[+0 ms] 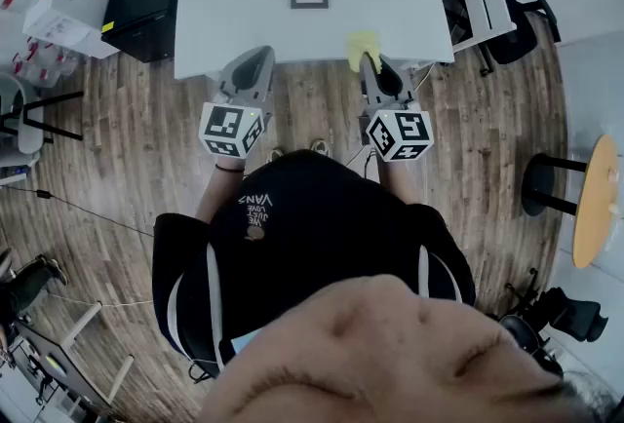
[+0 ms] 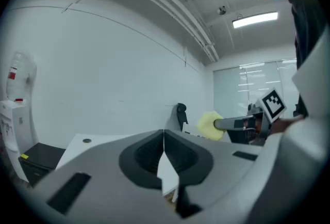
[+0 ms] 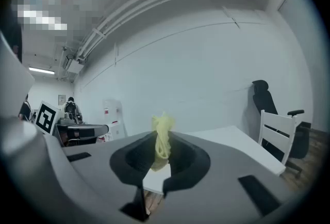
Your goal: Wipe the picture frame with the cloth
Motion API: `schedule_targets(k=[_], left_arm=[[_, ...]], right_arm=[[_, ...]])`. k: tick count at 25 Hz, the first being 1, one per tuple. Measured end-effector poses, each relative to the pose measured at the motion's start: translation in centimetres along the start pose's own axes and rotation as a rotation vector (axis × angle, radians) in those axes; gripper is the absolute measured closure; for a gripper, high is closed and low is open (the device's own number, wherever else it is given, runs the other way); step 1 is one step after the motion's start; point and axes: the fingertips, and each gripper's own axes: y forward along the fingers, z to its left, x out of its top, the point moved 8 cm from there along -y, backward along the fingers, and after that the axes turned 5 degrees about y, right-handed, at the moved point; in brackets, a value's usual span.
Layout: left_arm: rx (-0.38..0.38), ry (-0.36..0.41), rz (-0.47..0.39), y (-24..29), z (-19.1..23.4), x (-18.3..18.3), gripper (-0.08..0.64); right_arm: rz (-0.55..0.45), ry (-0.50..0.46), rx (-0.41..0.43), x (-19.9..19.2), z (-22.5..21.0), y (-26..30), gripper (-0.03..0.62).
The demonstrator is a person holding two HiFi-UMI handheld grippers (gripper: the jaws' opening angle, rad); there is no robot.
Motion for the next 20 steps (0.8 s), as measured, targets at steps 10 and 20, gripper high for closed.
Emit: schedule_targets(k=[10,20], left_arm=[[0.024,0.003,0.008,0.9,-0.6,0.0,0.543],[0.104,-0.022,-0.016,2.2,-2.8,-0.4,0.543]], right_arm=[[0.018,0.017,0.022,0.0,-1.6,0.6,0.545],[0.042,0.028,0.08,-0.2,-4.7,1.2,0.545]])
